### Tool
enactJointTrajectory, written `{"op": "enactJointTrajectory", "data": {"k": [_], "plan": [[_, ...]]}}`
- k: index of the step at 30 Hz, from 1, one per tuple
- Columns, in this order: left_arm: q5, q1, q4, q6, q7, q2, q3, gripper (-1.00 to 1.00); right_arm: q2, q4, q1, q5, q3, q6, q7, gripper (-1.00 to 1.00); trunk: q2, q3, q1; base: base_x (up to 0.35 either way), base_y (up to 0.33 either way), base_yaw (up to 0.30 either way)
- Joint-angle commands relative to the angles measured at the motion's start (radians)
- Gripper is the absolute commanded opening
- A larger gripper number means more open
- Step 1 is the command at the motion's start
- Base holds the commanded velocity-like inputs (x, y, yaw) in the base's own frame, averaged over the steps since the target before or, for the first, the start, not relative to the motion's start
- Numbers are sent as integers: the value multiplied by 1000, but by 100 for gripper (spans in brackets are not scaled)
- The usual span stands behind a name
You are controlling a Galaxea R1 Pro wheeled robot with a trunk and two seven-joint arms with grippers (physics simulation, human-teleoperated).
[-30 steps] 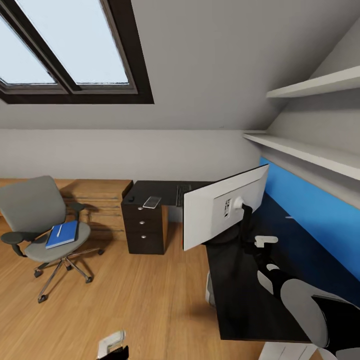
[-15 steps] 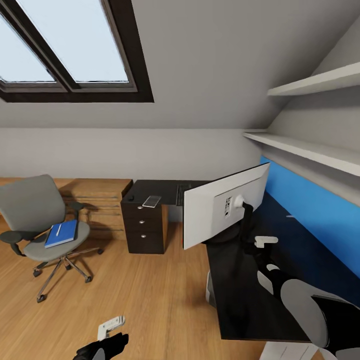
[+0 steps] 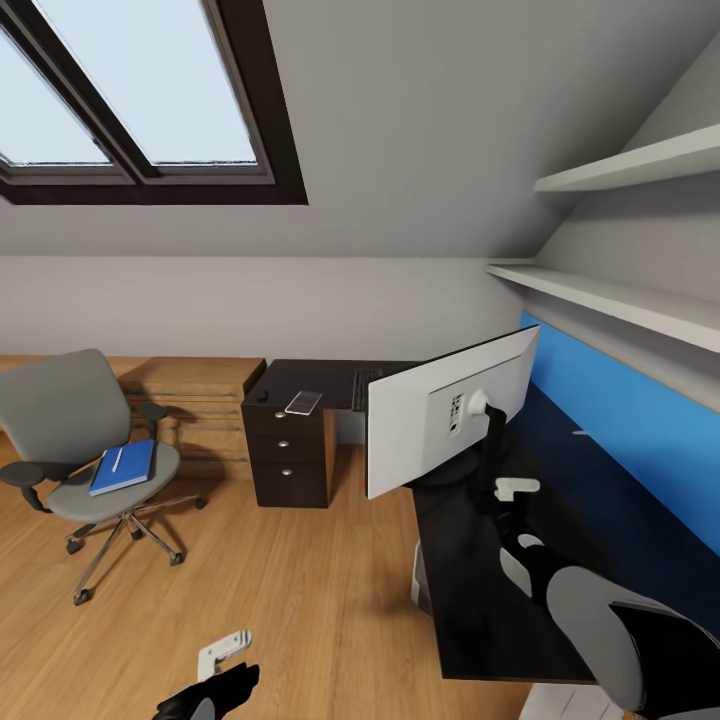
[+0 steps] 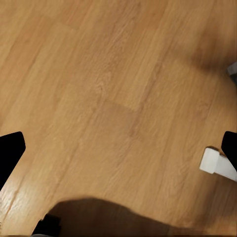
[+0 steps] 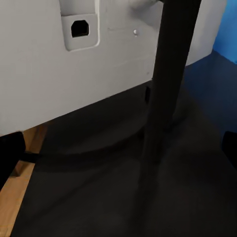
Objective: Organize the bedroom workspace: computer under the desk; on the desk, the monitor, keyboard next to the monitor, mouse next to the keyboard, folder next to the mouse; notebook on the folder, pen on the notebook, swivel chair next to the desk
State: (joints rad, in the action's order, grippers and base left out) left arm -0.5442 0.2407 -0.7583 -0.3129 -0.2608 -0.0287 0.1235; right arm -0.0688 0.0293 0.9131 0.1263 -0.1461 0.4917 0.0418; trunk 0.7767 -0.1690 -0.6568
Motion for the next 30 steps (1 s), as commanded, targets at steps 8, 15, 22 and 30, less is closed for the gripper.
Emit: {"op": "enactJointTrajectory", "data": {"k": [8,15,22,30], "plan": [[-11,-8,-47,-47,-11,-15,3,100,-5,-45,46,41,-3,48,-3,100,1,-2,0,0,0,0],[-12,-9,-86,-71,-11,-16,2,100,-6,-47,54,42,-3,60,-7,100,22,-11,-12,0,0,0],[-13,-9,-125,-72,-11,-15,4,100,-6,-47,53,40,-3,64,-9,100,71,-33,-39,0,0,0],[-13,-9,-170,-72,-11,-14,6,100,-10,-46,53,40,-3,61,-6,100,127,-58,-69,0,0,0]]}}
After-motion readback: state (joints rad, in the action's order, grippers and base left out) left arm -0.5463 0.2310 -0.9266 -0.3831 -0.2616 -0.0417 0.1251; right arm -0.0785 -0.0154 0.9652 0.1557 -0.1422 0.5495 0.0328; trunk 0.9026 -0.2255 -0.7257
